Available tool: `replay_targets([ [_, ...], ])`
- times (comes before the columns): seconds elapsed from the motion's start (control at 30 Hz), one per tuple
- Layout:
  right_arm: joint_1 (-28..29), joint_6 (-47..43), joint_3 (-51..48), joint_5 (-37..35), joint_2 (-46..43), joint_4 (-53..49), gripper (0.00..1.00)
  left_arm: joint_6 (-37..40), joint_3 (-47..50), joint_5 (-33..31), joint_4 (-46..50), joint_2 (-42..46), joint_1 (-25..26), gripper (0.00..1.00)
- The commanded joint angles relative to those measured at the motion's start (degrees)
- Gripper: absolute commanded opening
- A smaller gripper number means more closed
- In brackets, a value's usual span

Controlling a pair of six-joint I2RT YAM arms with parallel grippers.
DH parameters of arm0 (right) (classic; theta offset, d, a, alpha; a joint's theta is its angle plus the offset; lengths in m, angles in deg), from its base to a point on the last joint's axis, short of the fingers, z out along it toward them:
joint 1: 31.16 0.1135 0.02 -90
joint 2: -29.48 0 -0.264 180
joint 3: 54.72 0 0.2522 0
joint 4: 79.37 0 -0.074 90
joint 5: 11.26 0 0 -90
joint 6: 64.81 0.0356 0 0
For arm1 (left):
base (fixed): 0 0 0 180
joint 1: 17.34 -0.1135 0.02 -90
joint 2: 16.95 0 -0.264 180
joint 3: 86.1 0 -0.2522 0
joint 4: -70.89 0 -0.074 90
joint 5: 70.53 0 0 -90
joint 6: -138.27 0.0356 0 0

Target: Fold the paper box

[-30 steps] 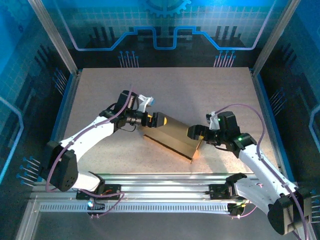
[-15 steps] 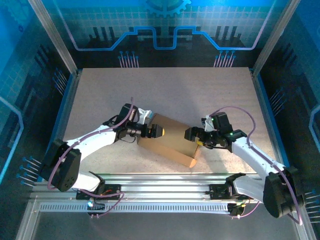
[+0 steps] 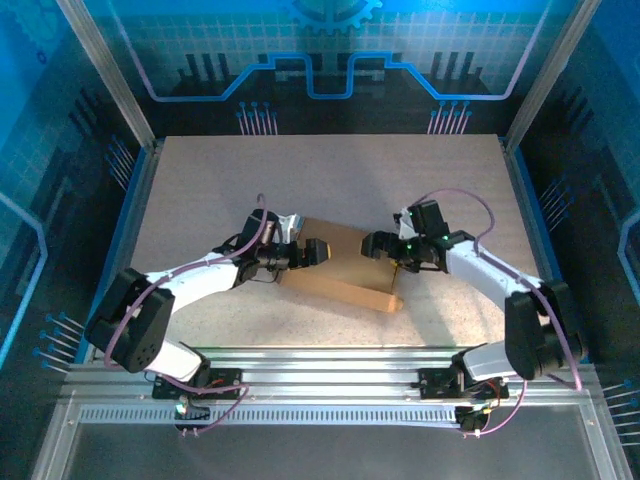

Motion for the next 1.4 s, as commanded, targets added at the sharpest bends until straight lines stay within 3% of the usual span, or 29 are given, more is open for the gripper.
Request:
replay_targets([
  [0.0,0.0,-4.0,6.3,0.8,5.4,1.3,1.0,-4.8,1.5,-4.3,-3.2,-2.5,0.4,0.99],
  [0.13,0.1,-6.7,12.2,0.7,10.4,0.3,1.0,-7.2,2.2,-7.0,-5.9,-2.6,0.4,0.99],
  [0.27,0.1,-9.3,14.4,-0.1,9.7,-0.9,1.0,-7.1,1.4,-8.6,-4.2,-0.4,0.4,0.99],
  [0.6,-0.3,-8.0,3.7,-0.6,-6.9,-3.7,1.0,8.1,-6.2,-16.4,19.6,7.1,-1.3,0.99],
  [0.9,-0.5,-5.4,-5.3,-1.1,-14.7,-6.8,1.0,12.4,-10.7,-15.3,26.0,1.1,-3.4,0.99],
  [1.1,-0.5,-4.2,-6.9,-0.2,-13.7,-7.0,1.0,15.2,-12.9,-12.6,25.2,-4.5,-3.8,0.99],
  [1.37,-0.5,-3.3,-8.2,-0.8,-11.6,-5.1,1.0,16.3,-12.8,-11.3,22.8,-5.5,-4.2,0.99],
])
